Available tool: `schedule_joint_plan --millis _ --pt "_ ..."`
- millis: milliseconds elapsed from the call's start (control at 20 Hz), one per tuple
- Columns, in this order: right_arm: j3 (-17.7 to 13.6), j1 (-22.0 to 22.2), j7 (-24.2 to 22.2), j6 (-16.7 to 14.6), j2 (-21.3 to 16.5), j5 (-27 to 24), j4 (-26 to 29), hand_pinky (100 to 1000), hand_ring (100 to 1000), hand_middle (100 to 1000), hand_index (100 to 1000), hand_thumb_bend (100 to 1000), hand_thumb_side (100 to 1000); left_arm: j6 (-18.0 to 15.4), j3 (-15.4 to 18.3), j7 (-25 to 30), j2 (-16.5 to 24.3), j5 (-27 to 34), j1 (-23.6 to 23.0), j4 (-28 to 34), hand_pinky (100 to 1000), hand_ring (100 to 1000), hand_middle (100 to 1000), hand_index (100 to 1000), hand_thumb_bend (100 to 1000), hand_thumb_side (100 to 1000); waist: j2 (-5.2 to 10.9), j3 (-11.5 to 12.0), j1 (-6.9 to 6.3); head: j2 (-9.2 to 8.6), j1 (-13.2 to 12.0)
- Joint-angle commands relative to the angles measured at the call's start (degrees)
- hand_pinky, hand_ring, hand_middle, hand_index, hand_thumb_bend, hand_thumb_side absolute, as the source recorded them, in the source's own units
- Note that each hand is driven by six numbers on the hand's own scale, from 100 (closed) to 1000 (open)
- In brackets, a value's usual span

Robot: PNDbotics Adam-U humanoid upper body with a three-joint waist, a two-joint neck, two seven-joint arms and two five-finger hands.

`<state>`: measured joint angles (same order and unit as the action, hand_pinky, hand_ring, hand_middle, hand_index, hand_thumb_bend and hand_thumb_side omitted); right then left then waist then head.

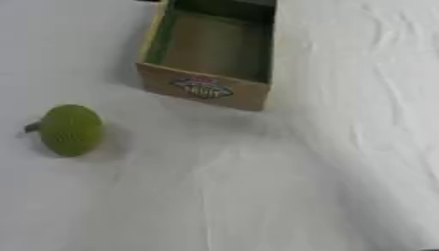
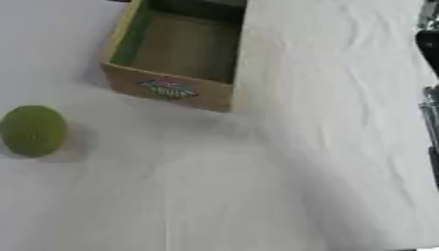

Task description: Pick up objects on the table and place them in the box.

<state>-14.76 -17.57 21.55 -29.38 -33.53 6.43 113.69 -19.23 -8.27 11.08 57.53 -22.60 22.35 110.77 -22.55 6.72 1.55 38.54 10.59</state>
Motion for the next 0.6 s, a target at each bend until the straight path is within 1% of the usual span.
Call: schedule_joint_plan --millis 50,200,350,400,500,550,600 --pt "-0.2 -0.4 -0.3 -0.1 -1.0 -0.6 0.9 781 706 509 749 100 437 -0.3 -0.2 2.1 -0.3 1.7 2.0 -0.8 1000 926 856 955 100 758 1.40 -0.1 -0.07 -0.38 -0.4" --pt "-0.2 -0.3 -0.4 0.1 -0.7 -0.7 0.9 782 708 508 749 100 448 -0.5 -0.5 4.2 -2.2 2.7 3.7 -1.9 1000 930 863 957 100 772 1.41 -0.1 0.00 -0.49 -0.5" --pt "-0.3 -0.3 -0.5 0.1 -0.6 -0.8 0.9 782 708 508 749 100 449 -0.6 -0.5 5.5 -2.9 3.3 4.4 -2.4 1000 931 864 959 100 773 1.41 0.0 0.02 -0.53 -0.5" --pt "-0.2 -0.3 -0.5 0.1 -0.5 -0.8 0.9 782 708 507 749 100 453 -0.7 -0.6 5.8 -3.1 3.5 4.6 -2.4 1000 929 862 966 100 759 1.43 -0.1 0.04 -0.53 -0.6" --pt "-0.1 -0.4 -0.7 0.2 -0.3 -1.0 0.9 783 709 507 749 100 455 -0.4 -1.8 7.1 -4.8 4.1 6.4 -2.9 1000 930 862 964 100 758 1.51 -0.3 0.04 -0.49 -0.8" --pt "-0.1 -0.4 -0.7 0.2 -0.3 -1.0 0.9 784 710 507 750 100 444 -0.2 -2.4 7.9 -5.7 4.2 7.5 -3.4 1000 933 864 963 100 782 1.53 -0.3 0.02 -0.47 -0.8" --pt "-0.1 -0.4 -0.8 0.2 -0.2 -1.1 0.9 784 710 506 750 100 462 -0.2 -2.9 8.9 -6.5 4.3 8.5 -3.9 1000 936 867 964 100 766 1.55 -0.3 0.03 -0.46 -0.8"
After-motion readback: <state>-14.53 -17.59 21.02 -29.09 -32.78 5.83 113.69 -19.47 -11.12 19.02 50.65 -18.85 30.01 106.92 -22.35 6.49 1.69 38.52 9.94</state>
